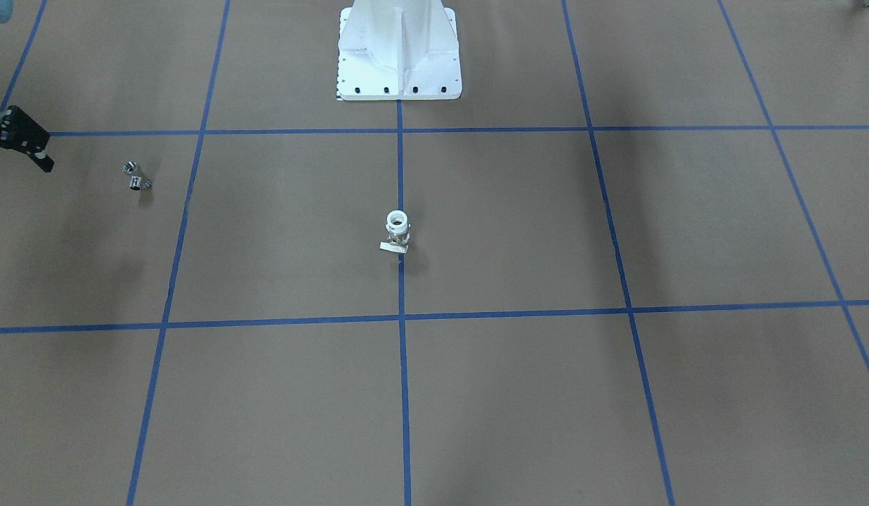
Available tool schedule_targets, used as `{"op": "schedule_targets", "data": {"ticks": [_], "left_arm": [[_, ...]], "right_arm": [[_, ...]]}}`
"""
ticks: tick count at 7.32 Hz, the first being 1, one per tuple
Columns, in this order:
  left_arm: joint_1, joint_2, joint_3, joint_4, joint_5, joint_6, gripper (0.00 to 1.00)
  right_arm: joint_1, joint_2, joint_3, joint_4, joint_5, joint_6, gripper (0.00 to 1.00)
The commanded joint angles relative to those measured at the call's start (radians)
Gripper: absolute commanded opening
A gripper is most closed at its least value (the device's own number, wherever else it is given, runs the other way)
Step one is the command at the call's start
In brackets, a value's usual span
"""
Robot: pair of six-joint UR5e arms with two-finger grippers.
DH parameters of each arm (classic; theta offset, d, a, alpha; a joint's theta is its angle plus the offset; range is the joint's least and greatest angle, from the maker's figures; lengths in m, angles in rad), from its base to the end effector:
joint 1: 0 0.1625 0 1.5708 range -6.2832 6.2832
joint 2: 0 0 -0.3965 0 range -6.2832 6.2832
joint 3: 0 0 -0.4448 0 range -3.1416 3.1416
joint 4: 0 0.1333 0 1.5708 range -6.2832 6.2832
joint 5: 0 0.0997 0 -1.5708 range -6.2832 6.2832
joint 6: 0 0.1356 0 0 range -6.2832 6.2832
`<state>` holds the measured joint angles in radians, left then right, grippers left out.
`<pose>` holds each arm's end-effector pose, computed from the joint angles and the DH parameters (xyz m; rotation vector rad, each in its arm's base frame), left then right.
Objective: Assemble PPR valve and pipe with both arms
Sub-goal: 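Lower the right gripper onto the silver threaded fitting and grasp it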
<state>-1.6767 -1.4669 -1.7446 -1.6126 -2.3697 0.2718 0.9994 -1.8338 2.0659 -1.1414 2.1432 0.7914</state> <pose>-0.0901 -0.5055 0.6087 0.2541 0.7653 0.2015 -0.2084 -0.4348 0.4717 0.1521 -0.8318 0.0175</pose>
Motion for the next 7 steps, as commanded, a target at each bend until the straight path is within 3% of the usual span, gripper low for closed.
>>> {"op": "schedule_targets", "data": {"ticks": [1, 3, 7], "left_arm": [[0.000, -0.007, -0.003, -0.004, 0.000, 0.000, 1.00], [0.000, -0.010, -0.003, -0.004, 0.000, 0.000, 1.00], [0.000, -0.012, -0.007, -0.004, 0.000, 0.000, 1.00]], "right_arm": [[-0.179, -0.001, 0.023, 0.061, -0.132, 0.199, 1.00], [-0.313, -0.001, 0.023, 0.068, -0.283, 0.273, 1.00], [-0.386, -0.018, -0.038, 0.158, -0.335, 0.275, 0.99]]}}
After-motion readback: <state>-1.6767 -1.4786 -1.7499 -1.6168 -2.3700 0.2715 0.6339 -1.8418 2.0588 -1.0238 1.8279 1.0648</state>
